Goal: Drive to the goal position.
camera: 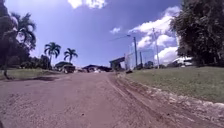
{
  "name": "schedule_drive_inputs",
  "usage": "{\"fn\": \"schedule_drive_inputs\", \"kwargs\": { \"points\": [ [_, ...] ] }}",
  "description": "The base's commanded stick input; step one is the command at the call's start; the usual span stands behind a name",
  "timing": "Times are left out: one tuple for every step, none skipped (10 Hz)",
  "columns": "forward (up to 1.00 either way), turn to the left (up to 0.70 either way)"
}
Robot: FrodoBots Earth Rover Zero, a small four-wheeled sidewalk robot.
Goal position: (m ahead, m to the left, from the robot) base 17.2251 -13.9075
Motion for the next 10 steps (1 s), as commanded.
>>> {"fn": "schedule_drive_inputs", "kwargs": {
  "points": [
    [0.70,0.00],
    [0.70,0.00],
    [0.70,0.00],
    [0.70,0.03],
    [0.70,0.32],
    [0.70,0.00],
    [0.70,0.00],
    [0.70,0.00],
    [0.70,0.00],
    [0.70,0.00]
  ]
}}
